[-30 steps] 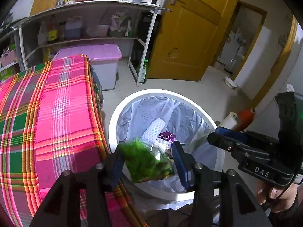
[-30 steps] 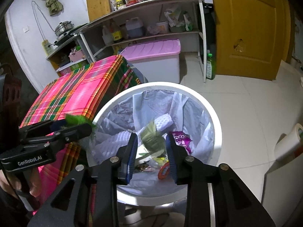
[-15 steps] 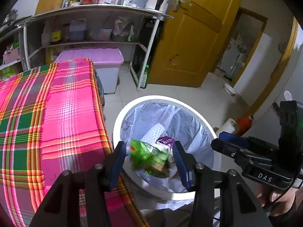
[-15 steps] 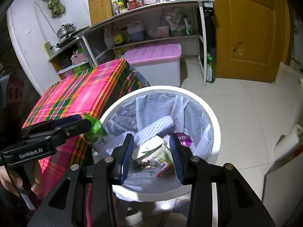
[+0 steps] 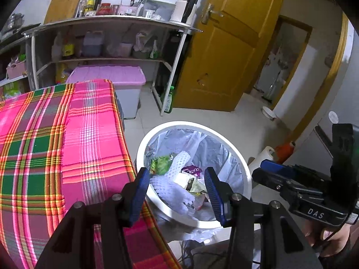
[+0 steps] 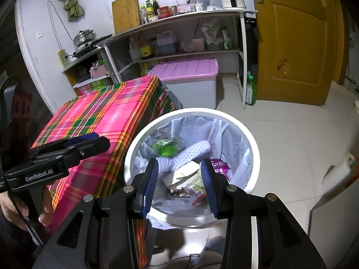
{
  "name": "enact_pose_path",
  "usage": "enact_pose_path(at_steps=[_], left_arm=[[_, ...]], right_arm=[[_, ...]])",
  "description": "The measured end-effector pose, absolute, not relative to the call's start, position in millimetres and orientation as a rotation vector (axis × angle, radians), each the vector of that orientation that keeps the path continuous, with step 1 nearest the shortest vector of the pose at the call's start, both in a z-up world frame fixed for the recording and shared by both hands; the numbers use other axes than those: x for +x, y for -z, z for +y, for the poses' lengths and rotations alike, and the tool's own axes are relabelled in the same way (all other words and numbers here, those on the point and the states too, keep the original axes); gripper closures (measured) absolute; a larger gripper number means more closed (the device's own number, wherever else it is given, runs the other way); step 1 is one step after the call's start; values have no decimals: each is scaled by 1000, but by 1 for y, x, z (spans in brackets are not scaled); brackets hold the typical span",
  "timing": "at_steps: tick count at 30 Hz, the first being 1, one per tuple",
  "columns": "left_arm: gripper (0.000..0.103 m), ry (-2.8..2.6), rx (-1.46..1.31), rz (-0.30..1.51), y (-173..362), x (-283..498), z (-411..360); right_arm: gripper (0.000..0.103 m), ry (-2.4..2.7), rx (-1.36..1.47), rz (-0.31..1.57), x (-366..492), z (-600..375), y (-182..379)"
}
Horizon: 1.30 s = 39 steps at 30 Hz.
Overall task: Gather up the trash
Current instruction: 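Withdraw both open grippers up and away from the bin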
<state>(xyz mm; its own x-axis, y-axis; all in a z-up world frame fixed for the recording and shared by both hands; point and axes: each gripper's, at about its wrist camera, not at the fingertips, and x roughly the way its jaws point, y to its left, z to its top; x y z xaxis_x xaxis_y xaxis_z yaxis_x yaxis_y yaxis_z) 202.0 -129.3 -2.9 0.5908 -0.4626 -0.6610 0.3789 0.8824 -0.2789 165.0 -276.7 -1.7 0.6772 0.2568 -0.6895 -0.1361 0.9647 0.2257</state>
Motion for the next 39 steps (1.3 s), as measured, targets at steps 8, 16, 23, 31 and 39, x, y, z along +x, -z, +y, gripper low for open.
enact_pose_path(at_steps=[8,16,23,31,39], left_arm=[[52,474,-99,762,-9,175,-121],[52,423,-70,703,-22,136,-107],[52,382,-45,662,-28,103,-101],[52,346,-49,633,-30,75,-89],[52,331,-56,607,-34,53,-80]], right_arm=[[62,-238,166,750,144,-268,-13],[62,-249,159,707,119,-253,-20],[62,-249,150,682,96,-243,-25],[58,-263,129,661,73,-231,-29],[58,-268,89,644,57,-217,-29]])
